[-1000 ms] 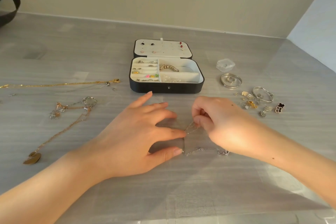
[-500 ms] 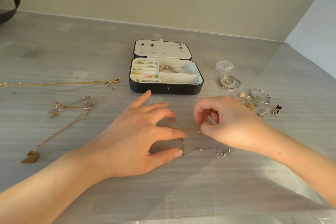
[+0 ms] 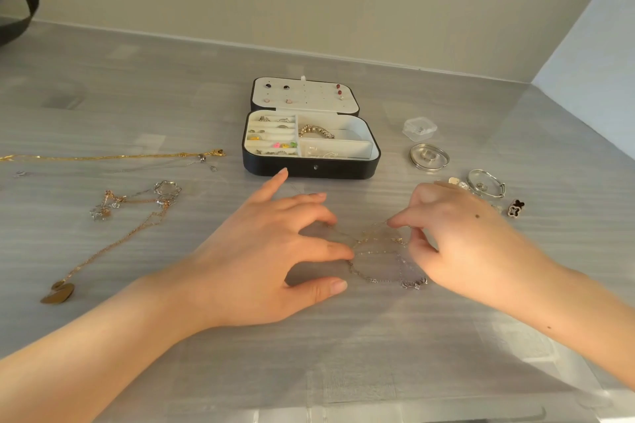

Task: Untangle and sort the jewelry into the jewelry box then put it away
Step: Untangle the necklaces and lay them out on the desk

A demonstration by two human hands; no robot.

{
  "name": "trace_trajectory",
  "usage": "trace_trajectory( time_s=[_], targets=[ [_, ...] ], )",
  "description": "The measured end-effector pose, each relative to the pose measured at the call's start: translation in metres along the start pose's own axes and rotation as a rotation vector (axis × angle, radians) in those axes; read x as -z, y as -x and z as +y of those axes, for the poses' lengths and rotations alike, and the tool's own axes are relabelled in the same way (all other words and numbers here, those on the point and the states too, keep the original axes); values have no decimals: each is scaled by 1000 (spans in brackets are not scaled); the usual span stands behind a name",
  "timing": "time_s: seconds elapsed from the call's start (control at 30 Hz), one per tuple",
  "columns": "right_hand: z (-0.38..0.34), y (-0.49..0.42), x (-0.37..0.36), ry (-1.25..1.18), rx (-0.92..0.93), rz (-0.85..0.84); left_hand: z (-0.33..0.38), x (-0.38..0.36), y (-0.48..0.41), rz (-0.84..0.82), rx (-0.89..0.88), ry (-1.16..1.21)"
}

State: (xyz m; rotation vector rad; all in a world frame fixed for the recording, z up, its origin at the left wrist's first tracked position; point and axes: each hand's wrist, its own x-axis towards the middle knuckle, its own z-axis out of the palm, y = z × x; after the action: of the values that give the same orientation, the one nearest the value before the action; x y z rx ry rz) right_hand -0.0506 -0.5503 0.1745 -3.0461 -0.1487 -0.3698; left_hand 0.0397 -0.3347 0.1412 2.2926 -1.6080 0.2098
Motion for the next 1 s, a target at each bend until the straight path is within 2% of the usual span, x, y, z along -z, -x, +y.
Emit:
trace_trajectory(
  time_s=[0.3,0.77,0.87,1.0],
  targets=[
    [4,2,-1,-30,-45,-76,2,-1,-3,-2,-13,12],
    [14,9,2,-53,-71,-49,3,-1,-4,6,-23,3],
    [22,10,8,-130,-81,13,3,0,-5,33,-19,32],
    [26,11,14,-180,-37,5,0,5,-5,126,-6,102]
  ],
)
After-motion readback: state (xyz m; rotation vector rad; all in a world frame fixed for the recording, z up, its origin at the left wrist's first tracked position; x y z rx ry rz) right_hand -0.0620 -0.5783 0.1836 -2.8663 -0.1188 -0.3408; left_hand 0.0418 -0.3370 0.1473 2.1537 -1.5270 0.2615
